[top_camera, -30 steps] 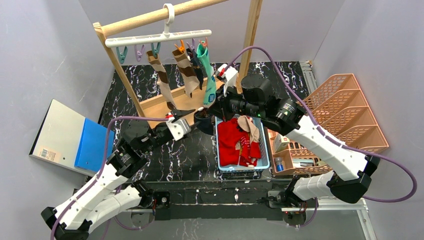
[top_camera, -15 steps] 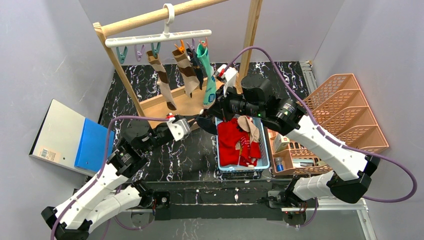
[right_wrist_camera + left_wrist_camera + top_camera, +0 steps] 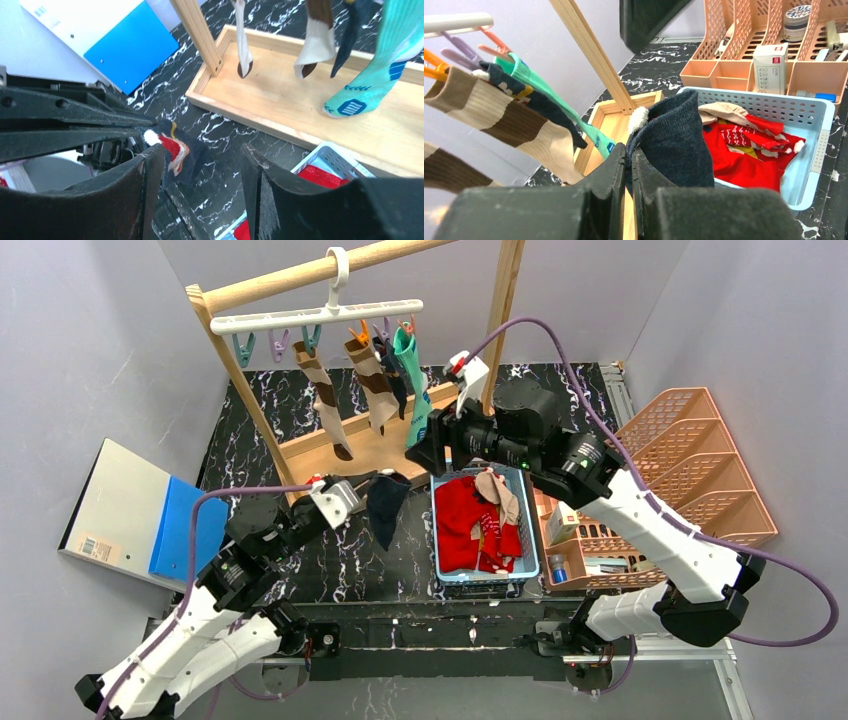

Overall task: Clip the socks to the hanger
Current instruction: Open the clamp at the hanger.

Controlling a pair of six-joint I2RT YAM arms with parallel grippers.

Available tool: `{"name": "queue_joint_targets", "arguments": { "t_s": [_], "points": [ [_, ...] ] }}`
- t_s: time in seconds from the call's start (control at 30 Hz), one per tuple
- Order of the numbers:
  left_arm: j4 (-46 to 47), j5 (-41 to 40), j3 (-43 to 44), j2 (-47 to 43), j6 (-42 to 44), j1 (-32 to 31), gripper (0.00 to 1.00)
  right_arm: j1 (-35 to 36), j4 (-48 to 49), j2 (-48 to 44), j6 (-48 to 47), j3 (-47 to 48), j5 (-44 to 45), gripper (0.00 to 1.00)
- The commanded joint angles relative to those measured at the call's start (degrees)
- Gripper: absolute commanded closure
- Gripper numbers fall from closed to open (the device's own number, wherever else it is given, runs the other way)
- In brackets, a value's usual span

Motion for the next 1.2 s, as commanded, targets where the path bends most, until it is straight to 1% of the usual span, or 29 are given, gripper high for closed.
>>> {"name": "queue_joint_targets", "arguments": {
  "t_s": [0.0,0.03,0.1,0.13,0.23,0.37,0.43,0.5,0.57,0.6,0.67,0.73,0.83,0.93,1.07,1.17],
  "points": [
    [-5.2,-4.5,0.9,-2.1,-0.4,0.1,1.0,0.1,4.0,-1.4,3.1,3.8,5.7,0.32],
    [-6.2,-5.5,1.0,-2.6,-0.5,0.1,1.0,0.1,5.1,-1.4,3.2,3.5,6.3,0.26],
    [-7.8,-8.0,0.9,-3.8,-0.8,0.1,1.0,0.2,7.9,-1.8,3.0,2.7,6.5,0.19],
    [-8.4,-9.2,0.8,-4.6,-1.3,0.1,1.0,0.2,9.4,-1.9,2.9,2.3,6.6,0.17],
    [-10.1,-17.1,0.2,-6.8,-2.7,0.1,1.0,0.1,12.0,-0.7,2.8,3.3,7.7,0.15],
    [-11.5,-28.3,0.3,-9.3,-6.1,0.1,1.0,0.0,13.2,2.1,1.3,6.5,12.2,0.15],
    [-11.7,-31.1,0.1,-10.8,-6.7,0.1,1.0,-0.3,12.4,4.4,0.2,9.2,13.4,0.15],
    [-11.4,-32.4,-0.4,-12.5,-6.3,0.1,1.0,-0.5,10.9,7.2,-0.9,12.8,12.7,0.15],
    [-10.5,-33.7,-0.8,-13.6,-5.0,0.1,1.0,-0.5,11.0,9.3,-1.9,15.3,10.9,0.16],
    [-9.7,-34.6,-1.0,-14.0,-4.1,0.1,1.0,-0.6,11.7,10.1,-2.4,15.9,8.3,0.16],
    [-7.5,-37.2,-1.5,-14.5,-1.9,0.1,1.0,-0.6,15.3,11.0,-2.7,16.1,4.8,0.18],
    [-4.2,-39.4,-2.1,-14.6,0.0,0.1,1.0,-0.6,17.8,12.8,-2.3,16.8,3.5,0.2],
    [0.1,-42.7,-2.9,-14.4,2.7,0.1,1.0,-0.6,17.7,17.0,-1.9,21.9,0.0,0.23],
    [3.8,-46.0,-3.2,-14.0,5.2,0.1,1.0,-0.6,18.5,21.3,0.3,26.3,-2.8,0.26],
    [6.5,-48.7,-3.1,-13.9,8.0,0.1,1.0,-0.4,24.6,24.9,4.2,28.2,-5.6,0.28],
    [7.8,-49.3,-2.7,-13.3,8.9,0.1,1.0,-0.3,27.7,28.7,7.2,31.9,-6.8,0.3]
  ]
}}
